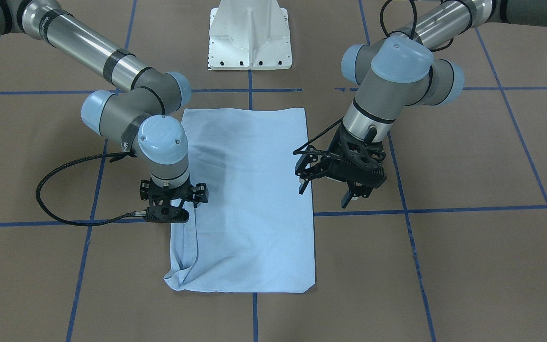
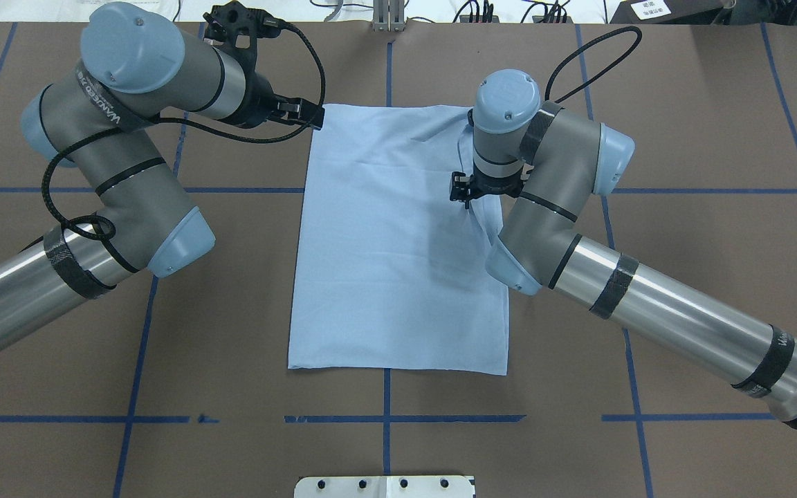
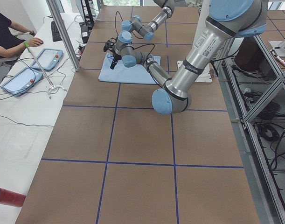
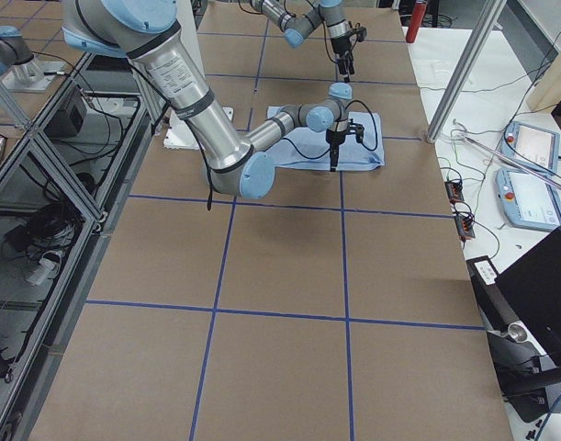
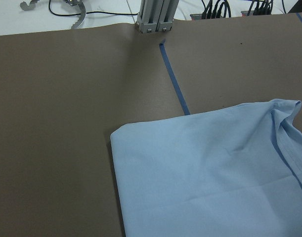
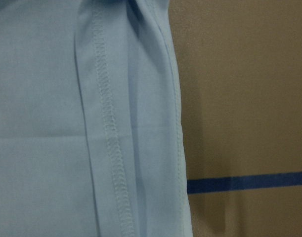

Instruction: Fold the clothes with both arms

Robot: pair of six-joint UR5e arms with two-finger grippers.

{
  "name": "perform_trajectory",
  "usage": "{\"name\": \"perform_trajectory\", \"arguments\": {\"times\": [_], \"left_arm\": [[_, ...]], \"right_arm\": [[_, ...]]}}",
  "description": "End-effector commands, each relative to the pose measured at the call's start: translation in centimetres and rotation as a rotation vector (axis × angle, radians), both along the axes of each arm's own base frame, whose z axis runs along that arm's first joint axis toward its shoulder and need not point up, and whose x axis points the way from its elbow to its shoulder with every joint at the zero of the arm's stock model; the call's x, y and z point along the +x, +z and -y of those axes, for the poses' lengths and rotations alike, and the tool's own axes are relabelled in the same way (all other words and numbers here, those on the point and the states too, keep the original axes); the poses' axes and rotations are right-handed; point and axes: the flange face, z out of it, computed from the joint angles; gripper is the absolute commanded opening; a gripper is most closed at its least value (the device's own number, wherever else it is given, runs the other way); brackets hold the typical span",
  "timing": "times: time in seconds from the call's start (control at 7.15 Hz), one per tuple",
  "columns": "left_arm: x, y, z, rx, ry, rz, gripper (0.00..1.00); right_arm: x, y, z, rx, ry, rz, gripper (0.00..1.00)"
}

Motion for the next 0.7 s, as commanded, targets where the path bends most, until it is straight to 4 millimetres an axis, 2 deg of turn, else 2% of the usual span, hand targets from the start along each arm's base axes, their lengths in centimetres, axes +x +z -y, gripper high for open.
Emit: {"name": "perform_trajectory", "arguments": {"times": [0.0, 0.56], "left_arm": [[-0.01, -0.13, -0.01, 0.002, 0.0, -0.003, 1.0], [-0.02, -0.14, -0.02, 0.003, 0.0, -0.004, 1.0]], "right_arm": [[-0.32, 0.14, -0.24, -0.004, -0.003, -0.002, 1.0], [0.1, 0.35, -0.23, -0.02, -0.012, 0.004, 1.0]]}}
